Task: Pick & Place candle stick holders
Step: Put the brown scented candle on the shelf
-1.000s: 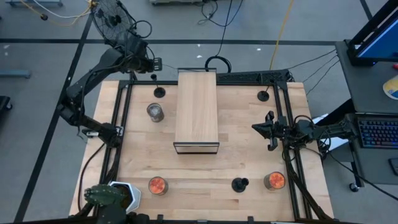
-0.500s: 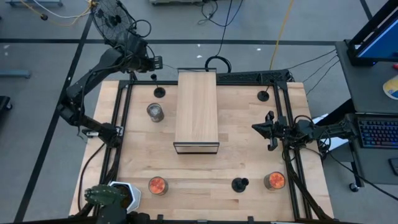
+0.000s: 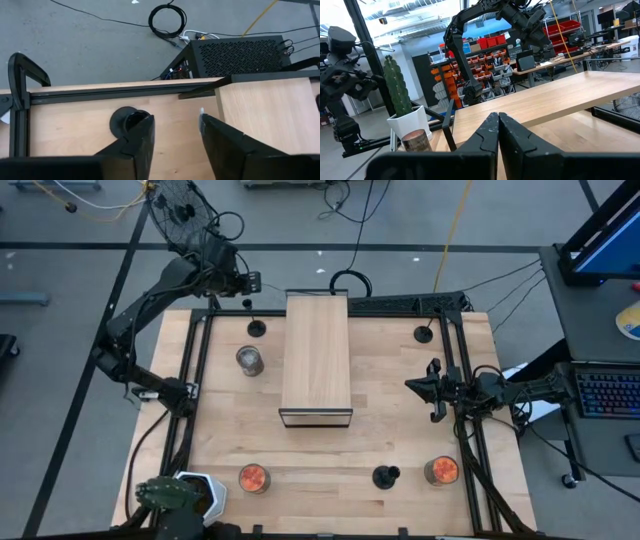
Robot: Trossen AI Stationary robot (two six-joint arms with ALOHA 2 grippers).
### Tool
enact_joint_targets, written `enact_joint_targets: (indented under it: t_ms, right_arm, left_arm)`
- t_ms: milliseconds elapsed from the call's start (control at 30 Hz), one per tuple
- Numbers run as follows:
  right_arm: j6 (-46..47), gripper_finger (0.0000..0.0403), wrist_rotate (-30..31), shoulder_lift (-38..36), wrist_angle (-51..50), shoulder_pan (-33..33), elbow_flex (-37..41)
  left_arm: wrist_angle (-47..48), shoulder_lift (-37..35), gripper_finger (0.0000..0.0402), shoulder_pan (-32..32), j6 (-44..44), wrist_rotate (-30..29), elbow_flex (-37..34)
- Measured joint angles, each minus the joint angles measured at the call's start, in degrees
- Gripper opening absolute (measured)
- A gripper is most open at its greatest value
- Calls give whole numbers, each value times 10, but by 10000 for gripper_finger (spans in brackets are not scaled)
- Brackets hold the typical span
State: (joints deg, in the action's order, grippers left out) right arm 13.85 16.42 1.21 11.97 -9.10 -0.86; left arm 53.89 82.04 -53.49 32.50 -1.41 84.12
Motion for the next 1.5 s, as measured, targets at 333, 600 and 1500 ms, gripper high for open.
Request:
enact_joint_targets:
  t_ms: [333, 600, 1500]
  right_arm:
    - [0, 4, 0, 0, 0, 0, 0]
    - [0, 4, 0, 0, 0, 0, 0]
    - [0, 4, 0, 0, 0, 0, 0]
  left_arm:
    - [0, 0, 192, 0, -10, 0, 0]
    - [5, 0, 182, 0, -35, -8, 0]
    - [295, 0, 182, 129, 167, -51, -31]
